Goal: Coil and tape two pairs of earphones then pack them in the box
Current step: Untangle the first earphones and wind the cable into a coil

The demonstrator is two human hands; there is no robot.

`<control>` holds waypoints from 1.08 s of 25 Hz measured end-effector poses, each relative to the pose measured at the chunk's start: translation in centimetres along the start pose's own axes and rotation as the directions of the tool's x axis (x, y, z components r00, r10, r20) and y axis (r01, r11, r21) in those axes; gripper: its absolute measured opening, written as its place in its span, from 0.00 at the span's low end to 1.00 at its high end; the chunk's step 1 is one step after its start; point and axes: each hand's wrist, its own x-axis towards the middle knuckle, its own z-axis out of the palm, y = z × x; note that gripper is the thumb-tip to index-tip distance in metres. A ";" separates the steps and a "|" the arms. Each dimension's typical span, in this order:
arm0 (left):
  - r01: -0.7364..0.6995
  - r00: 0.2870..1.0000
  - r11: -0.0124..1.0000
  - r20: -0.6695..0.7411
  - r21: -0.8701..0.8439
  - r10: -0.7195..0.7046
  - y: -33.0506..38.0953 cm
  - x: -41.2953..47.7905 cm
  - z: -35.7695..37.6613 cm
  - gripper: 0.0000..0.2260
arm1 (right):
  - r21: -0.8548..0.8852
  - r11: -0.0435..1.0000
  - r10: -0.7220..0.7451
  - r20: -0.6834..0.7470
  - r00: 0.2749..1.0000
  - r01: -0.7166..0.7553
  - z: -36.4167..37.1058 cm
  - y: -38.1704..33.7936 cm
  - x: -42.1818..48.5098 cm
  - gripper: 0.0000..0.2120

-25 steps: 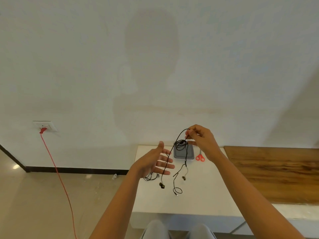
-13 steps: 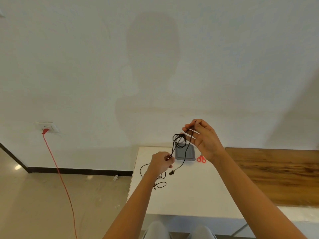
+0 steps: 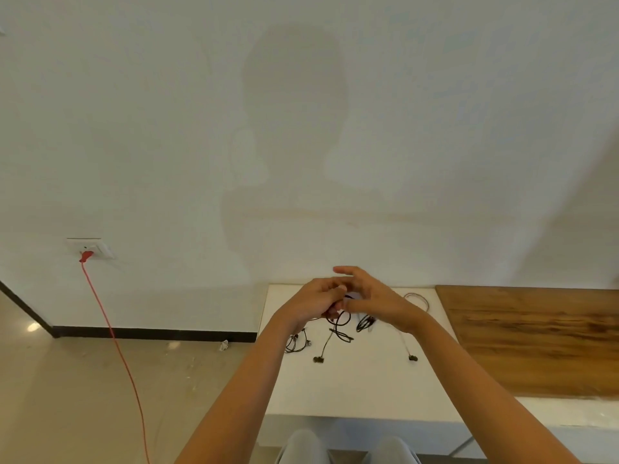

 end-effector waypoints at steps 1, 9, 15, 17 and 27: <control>0.014 0.999 0.999 -0.033 0.031 -0.013 0.4 -0.2 0.2 0.12 | -0.034 0.999 -0.006 0.012 1.000 0.006 0.2 0.1 0.1 0.25; 0.100 0.995 0.955 -0.050 0.278 -0.089 -1.1 -2.2 -4.2 0.11 | -0.298 0.950 -0.100 -0.572 0.814 -0.092 -2.7 2.0 -0.6 0.12; -0.011 0.993 0.985 -0.114 0.169 0.031 -1.6 -2.5 -4.5 0.15 | -0.252 0.912 0.144 -0.542 0.828 -0.324 -3.8 3.2 -0.7 0.13; -0.064 0.993 0.982 -0.082 0.177 0.080 -0.5 -1.9 -3.1 0.15 | -0.201 0.969 0.086 -0.279 0.956 -0.146 -1.5 1.9 -0.2 0.18; 0.025 1.000 0.992 -0.011 0.123 -0.024 -1.7 -3.2 -5.1 0.12 | -0.163 0.987 -0.099 -0.589 0.802 0.002 -2.2 0.3 0.3 0.08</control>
